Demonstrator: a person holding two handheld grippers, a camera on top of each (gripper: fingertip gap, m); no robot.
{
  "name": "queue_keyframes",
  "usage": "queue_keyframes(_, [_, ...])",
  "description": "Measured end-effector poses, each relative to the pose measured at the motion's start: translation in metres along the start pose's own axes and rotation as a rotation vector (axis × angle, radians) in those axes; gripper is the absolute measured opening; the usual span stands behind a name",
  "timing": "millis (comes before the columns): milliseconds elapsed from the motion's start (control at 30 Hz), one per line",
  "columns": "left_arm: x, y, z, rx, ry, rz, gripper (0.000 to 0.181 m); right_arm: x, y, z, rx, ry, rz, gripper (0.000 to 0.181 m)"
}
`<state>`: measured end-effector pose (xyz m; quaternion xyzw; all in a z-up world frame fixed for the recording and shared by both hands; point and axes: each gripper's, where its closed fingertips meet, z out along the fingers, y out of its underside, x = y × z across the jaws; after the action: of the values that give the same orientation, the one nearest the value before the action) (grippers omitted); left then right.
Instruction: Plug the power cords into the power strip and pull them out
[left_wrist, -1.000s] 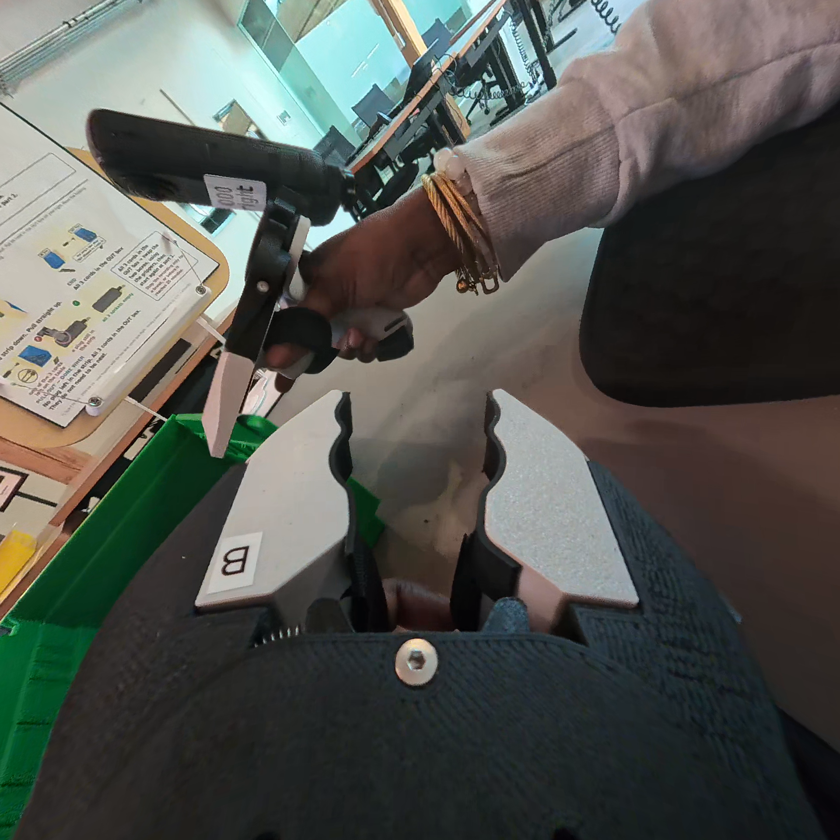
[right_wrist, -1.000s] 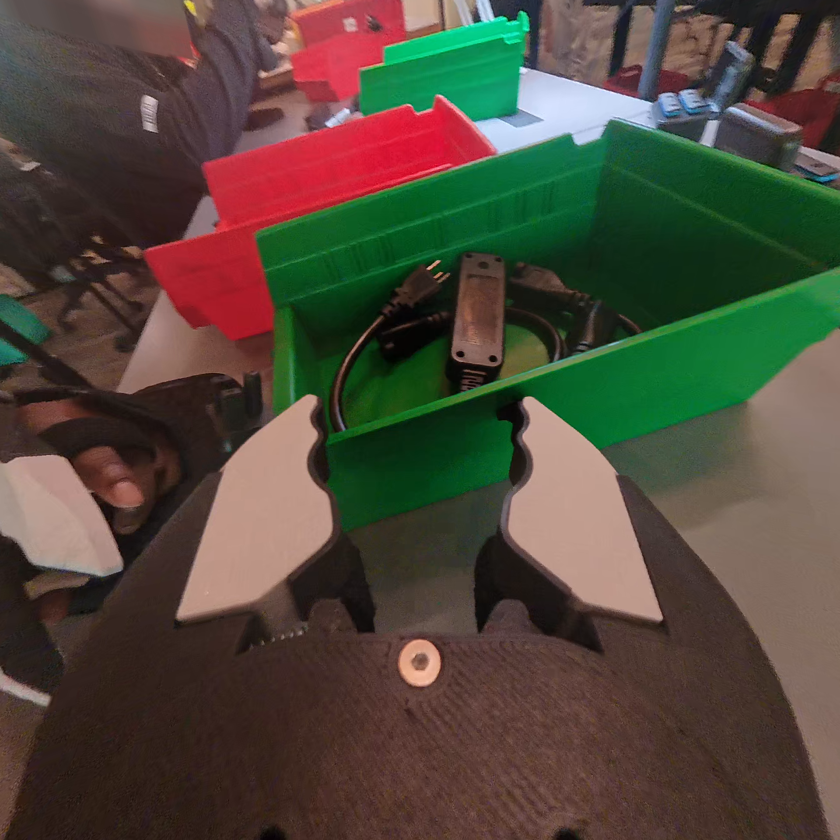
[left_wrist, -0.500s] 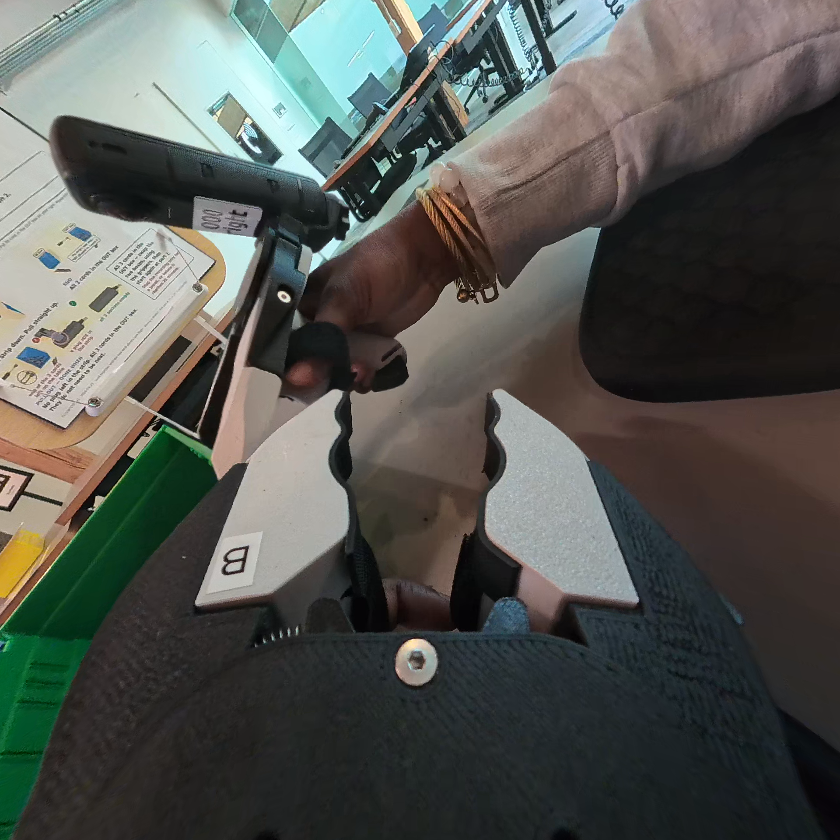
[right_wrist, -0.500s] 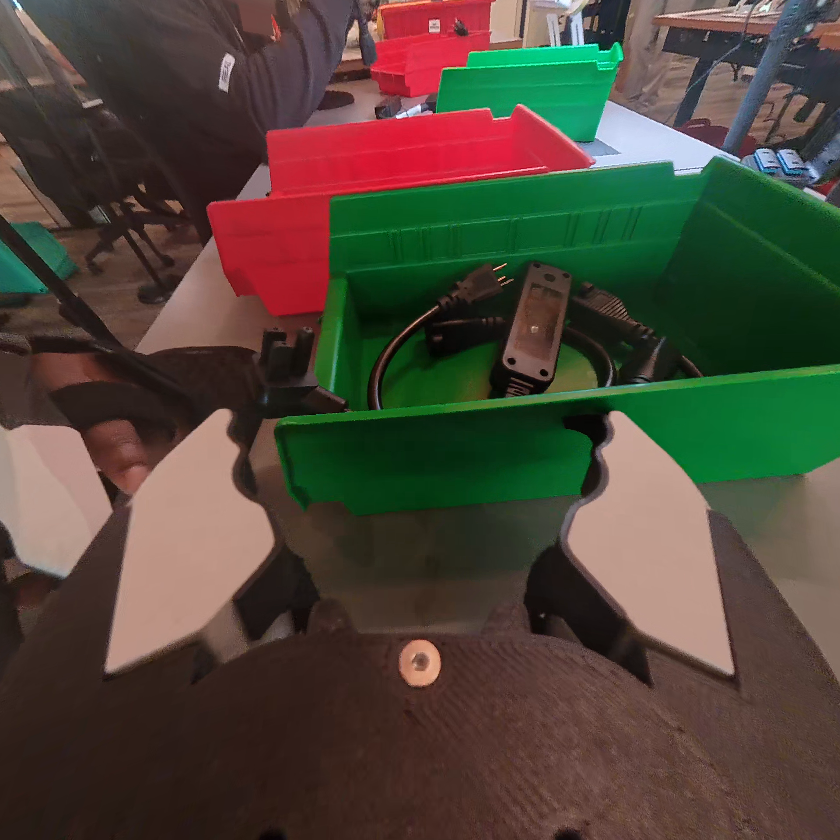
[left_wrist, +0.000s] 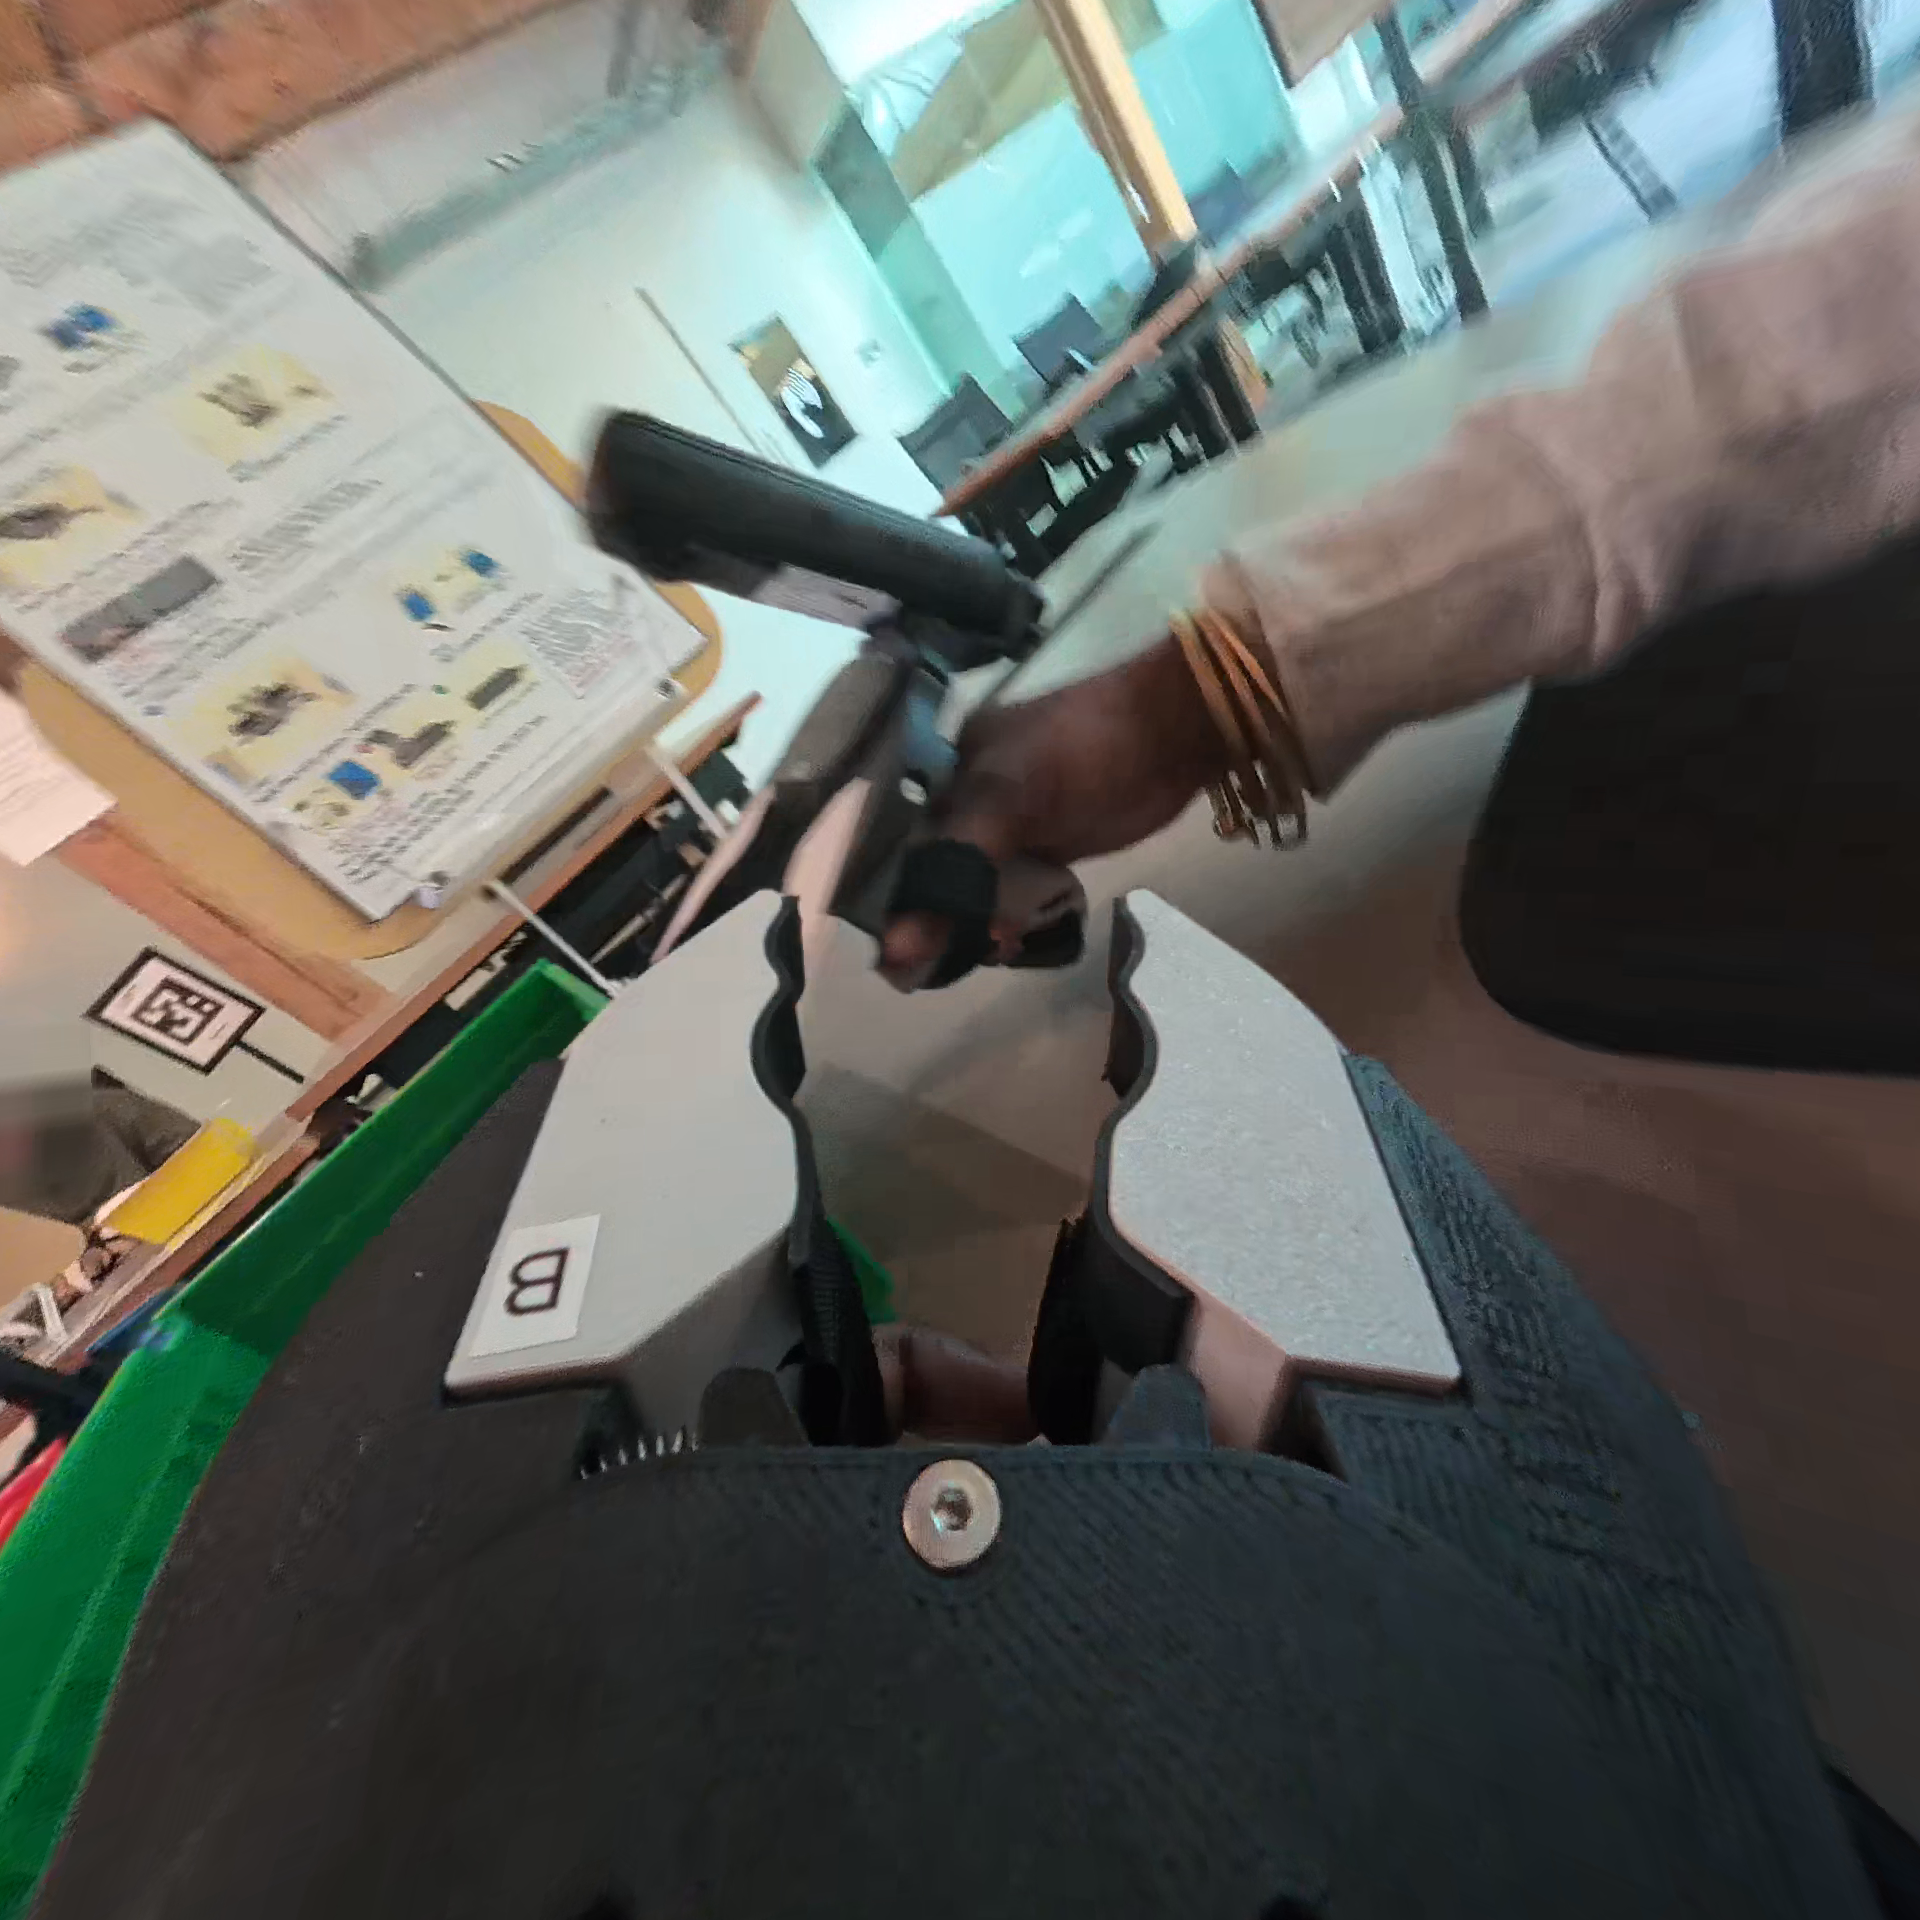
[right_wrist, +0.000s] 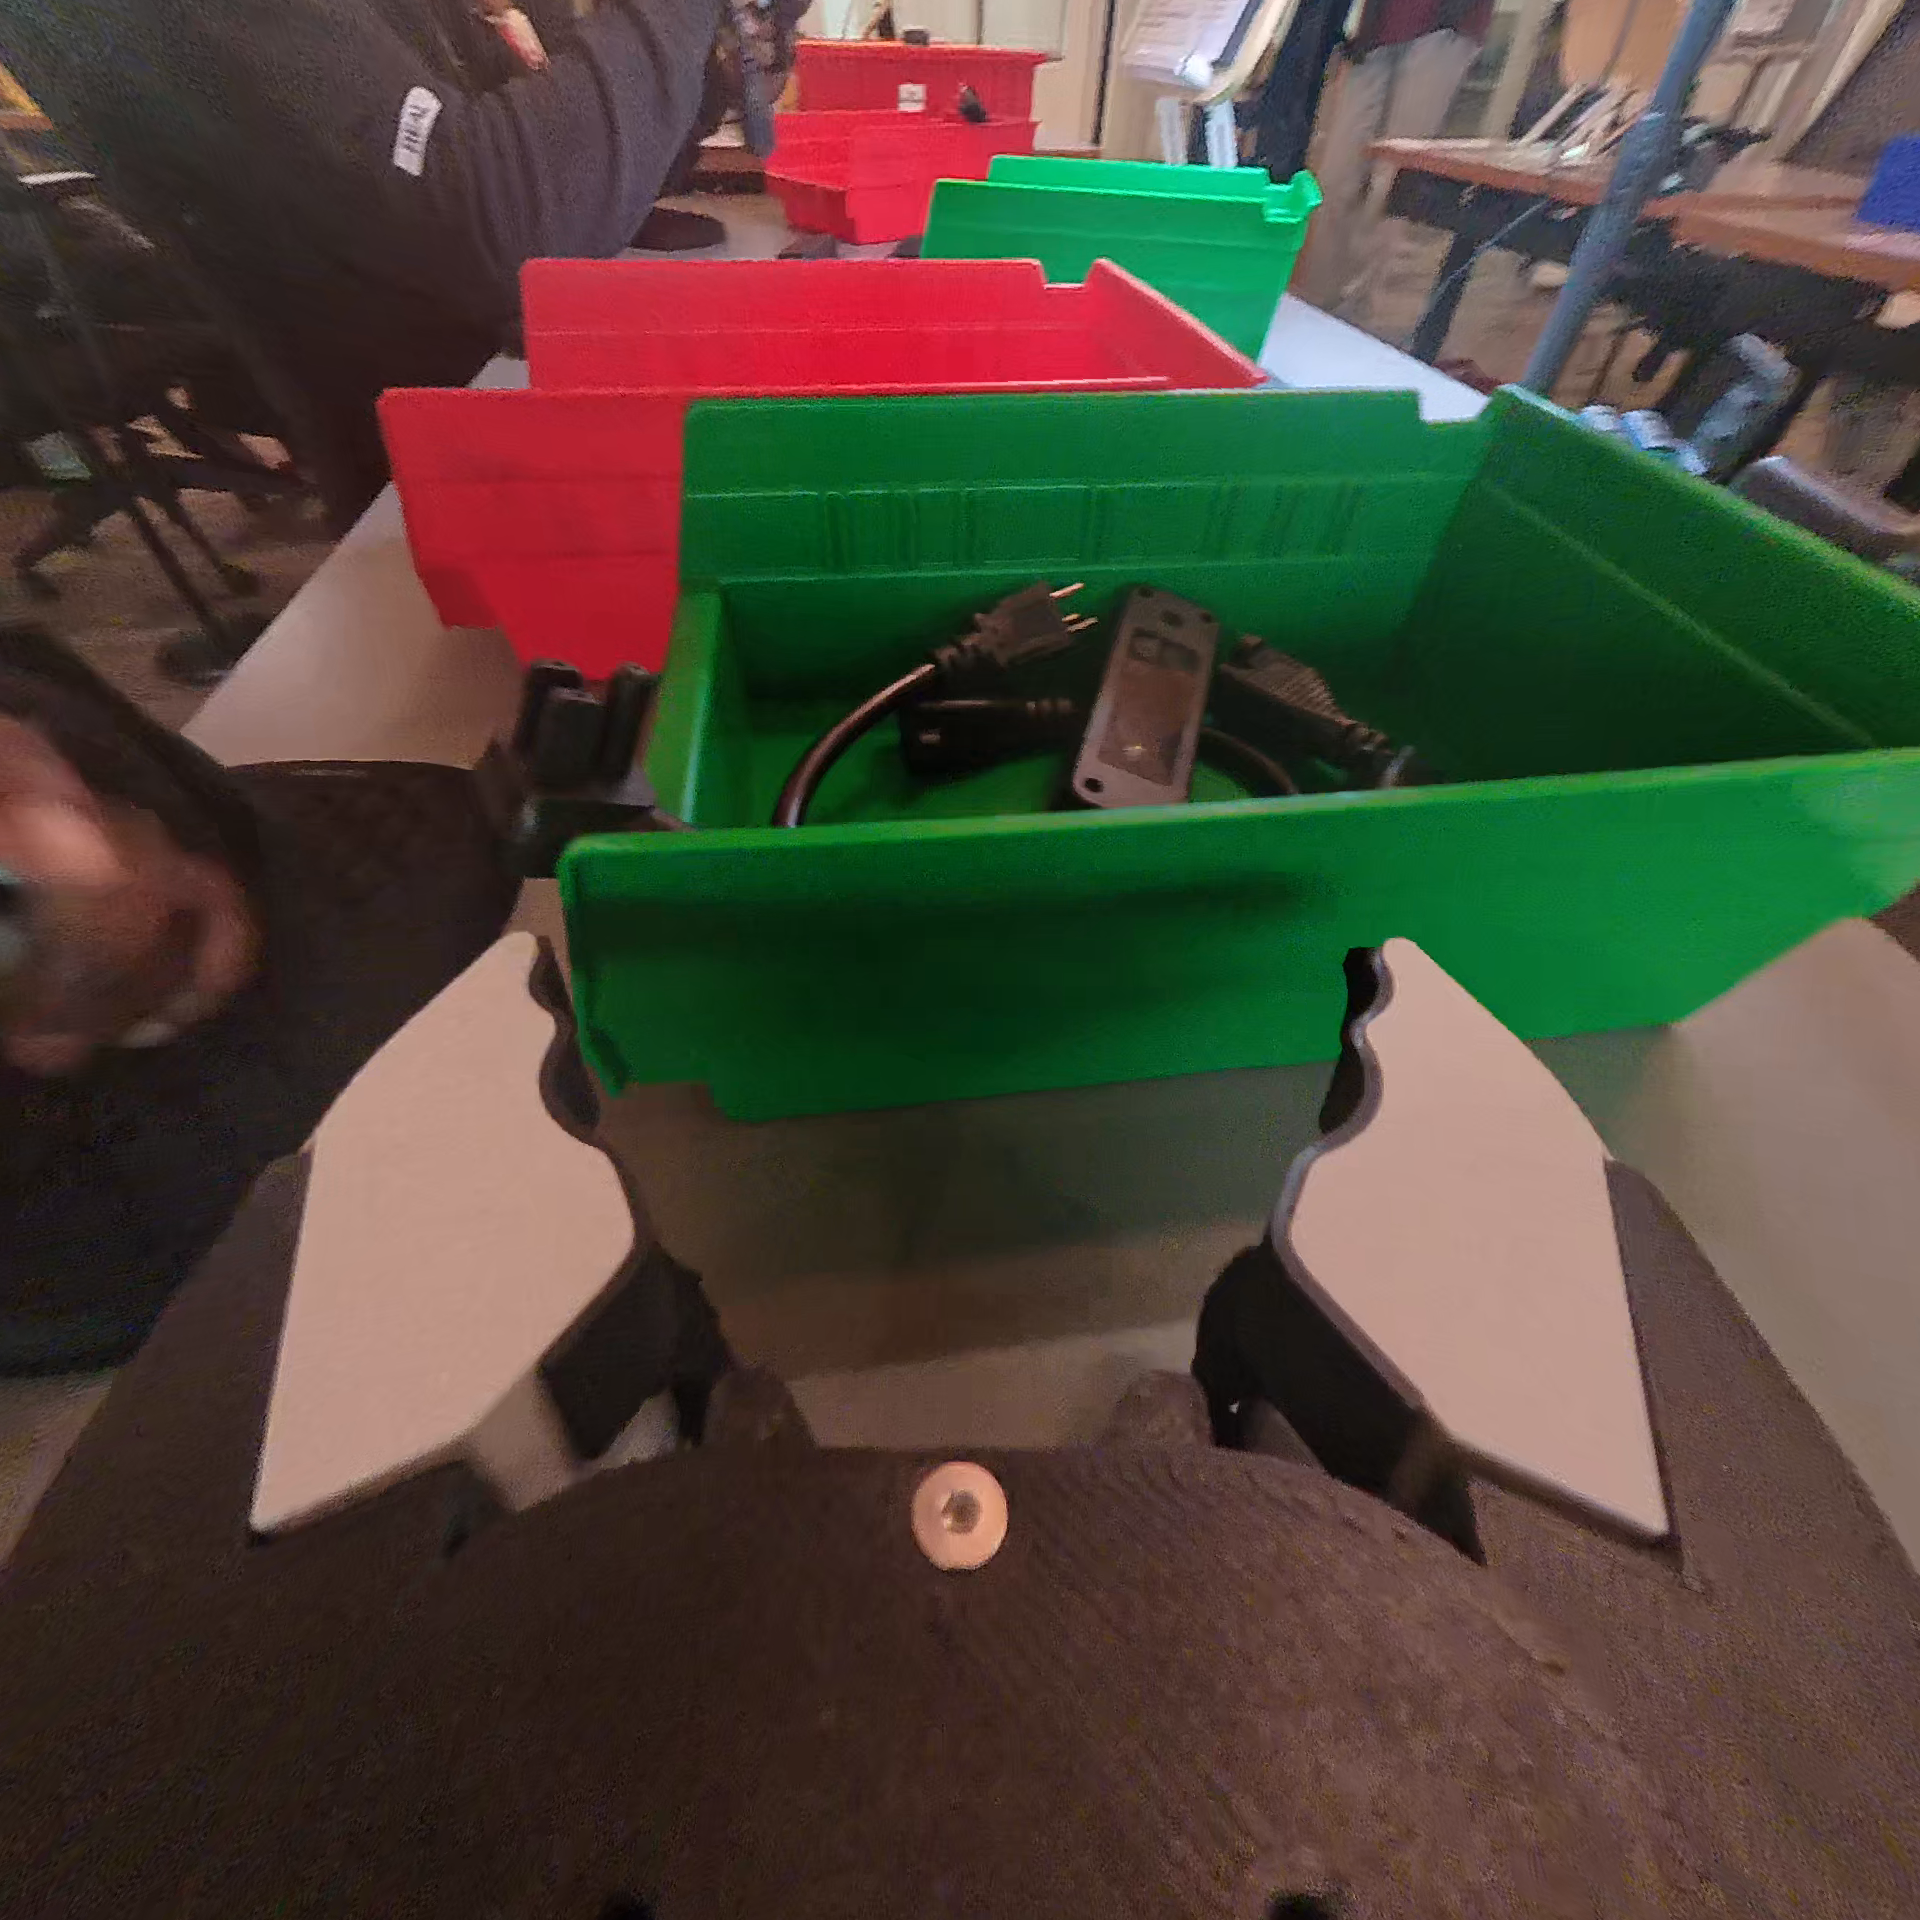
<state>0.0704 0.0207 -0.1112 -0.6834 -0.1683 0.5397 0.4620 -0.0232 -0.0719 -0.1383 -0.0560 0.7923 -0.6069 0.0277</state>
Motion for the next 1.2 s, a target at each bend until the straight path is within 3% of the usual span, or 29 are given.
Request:
queue_keyframes(133, [-0.046,-0.018,-0.055,0.099,-0.233,-0.118,0.056,0.020,-0.005,-0.012,0.058,0.113,-0.031,0.140])
queue_keyframes(233, [-0.110,-0.013,-0.133,0.154,-0.550,-0.233,0.056,0.027,-0.020,-0.021,0.167,0.152,-0.005,0.143])
queue_keyframes(367, [-0.185,0.034,-0.251,0.082,-0.938,-0.422,0.063,0.035,-0.041,-0.037,0.324,0.221,-0.024,0.146])
queue_keyframes(467, [-0.210,0.076,-0.293,-0.101,-0.982,-0.502,0.078,0.039,-0.051,-0.048,0.394,0.274,-0.061,0.146])
queue_keyframes(633, [-0.244,0.139,-0.316,-0.370,-0.945,-0.493,0.076,0.038,-0.055,-0.051,0.431,0.281,-0.062,0.145])
queue_keyframes(767, [-0.260,0.189,-0.320,-0.544,-0.919,-0.525,0.065,0.035,-0.056,-0.050,0.425,0.284,-0.094,0.144])
queue_keyframes(867, [-0.267,0.210,-0.322,-0.602,-0.914,-0.552,0.049,0.035,-0.058,-0.052,0.424,0.320,-0.132,0.146])
queue_keyframes(967, [-0.268,0.221,-0.325,-0.650,-0.912,-0.539,0.017,0.032,-0.057,-0.050,0.398,0.318,-0.155,0.146])
queue_keyframes(1200, [-0.244,0.202,-0.342,-0.581,-0.957,-0.510,0.011,0.032,-0.059,-0.052,0.392,0.346,-0.180,0.145])
